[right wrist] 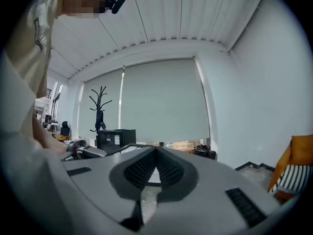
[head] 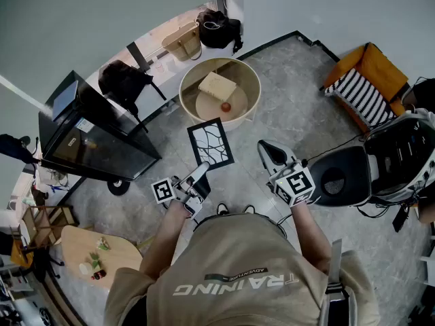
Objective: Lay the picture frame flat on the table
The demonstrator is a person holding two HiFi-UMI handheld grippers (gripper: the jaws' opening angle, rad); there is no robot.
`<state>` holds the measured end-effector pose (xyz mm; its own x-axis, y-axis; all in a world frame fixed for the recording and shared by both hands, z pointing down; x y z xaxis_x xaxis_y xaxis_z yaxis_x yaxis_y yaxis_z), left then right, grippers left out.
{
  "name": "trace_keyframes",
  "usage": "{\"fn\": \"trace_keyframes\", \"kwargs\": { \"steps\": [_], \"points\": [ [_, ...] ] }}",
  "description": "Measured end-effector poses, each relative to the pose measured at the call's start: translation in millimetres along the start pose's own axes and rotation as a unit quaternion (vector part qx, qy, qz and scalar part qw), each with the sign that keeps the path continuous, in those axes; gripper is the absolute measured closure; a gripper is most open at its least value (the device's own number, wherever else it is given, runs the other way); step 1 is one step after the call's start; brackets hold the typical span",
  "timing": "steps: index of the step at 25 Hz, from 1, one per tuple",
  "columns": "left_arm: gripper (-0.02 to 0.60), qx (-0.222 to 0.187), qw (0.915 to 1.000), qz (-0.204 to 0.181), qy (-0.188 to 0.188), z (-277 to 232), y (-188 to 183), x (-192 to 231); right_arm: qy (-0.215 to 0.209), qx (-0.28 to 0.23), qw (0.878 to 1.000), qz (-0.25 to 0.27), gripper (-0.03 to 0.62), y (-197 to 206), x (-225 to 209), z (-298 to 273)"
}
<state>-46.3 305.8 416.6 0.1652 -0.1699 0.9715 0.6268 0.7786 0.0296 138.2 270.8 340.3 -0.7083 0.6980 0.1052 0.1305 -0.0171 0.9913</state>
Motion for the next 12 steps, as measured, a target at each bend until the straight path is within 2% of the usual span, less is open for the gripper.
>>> {"fn": "trace_keyframes", "kwargs": {
  "steps": [12],
  "points": [
    [0.509, -0.006, 1.0, 0.001, -0.005, 14, -11, 10, 0.006, 0.007, 1.0, -0.007, 0.586, 7, 1, -3]
  ]
}}
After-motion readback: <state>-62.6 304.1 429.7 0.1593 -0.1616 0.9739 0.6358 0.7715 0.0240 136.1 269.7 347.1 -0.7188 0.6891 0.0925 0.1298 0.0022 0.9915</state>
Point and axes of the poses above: the fingertips, and each gripper's own axes: z backward along the fingers, x to its left, y out of its underside, the point moved 2 cm from there along z, backward along the fingers, and after that the axes turned 8 degrees about z, right-handed, at the moved point
